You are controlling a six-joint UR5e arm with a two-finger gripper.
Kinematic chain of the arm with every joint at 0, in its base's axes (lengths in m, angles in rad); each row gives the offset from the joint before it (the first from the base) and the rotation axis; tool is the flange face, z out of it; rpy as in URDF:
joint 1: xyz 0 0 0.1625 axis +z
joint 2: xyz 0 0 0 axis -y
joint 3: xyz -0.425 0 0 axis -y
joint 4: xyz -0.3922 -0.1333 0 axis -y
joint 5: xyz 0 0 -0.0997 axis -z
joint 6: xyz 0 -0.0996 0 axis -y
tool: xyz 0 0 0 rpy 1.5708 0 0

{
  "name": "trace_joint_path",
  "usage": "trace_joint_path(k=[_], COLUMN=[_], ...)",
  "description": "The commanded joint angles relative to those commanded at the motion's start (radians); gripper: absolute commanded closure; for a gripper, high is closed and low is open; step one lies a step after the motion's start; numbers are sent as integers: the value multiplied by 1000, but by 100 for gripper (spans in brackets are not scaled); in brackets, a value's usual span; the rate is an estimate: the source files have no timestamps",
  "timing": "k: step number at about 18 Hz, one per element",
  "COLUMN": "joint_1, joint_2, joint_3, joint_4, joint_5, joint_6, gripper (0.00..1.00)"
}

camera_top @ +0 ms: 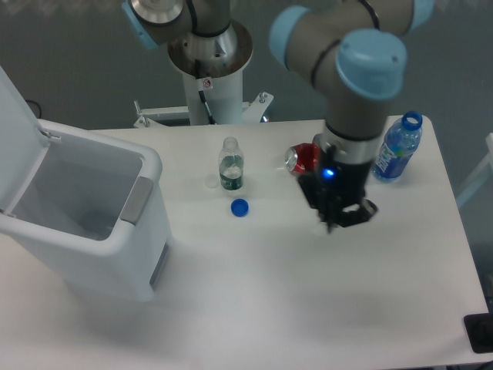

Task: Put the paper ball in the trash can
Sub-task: 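Carry the paper ball over the open white trash can, then open the gripper to drop the paper ball into the trash can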

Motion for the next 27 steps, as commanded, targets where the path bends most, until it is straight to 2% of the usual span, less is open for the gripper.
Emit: trace_joint_path(k=[4, 6, 8, 10, 13, 17, 20, 23, 24, 25, 26, 27], joint_1=[-67, -123, -188, -210, -282, -325, -362, -381, -384, -387, -387, -387], joint_2=[63, 80, 94, 115, 146, 226, 224, 206, 198, 195, 195, 197], joint_3=[-21, -29, -29, -37, -60, -141, -152, -153, -153, -152, -152, -152], joint_4=[6, 56, 74, 75, 74, 72, 66, 69, 74, 77, 81, 81], joint_5=[-43, -45, -43, -43, -43, -43, -45, -49, -55, -63, -63, -63], joint_6=[-170, -241, -292, -315, -339, -333, -326, -338, -335, -333, -336, -338], gripper=[100, 100, 100, 100, 100, 100, 100, 76, 53, 7, 0, 0])
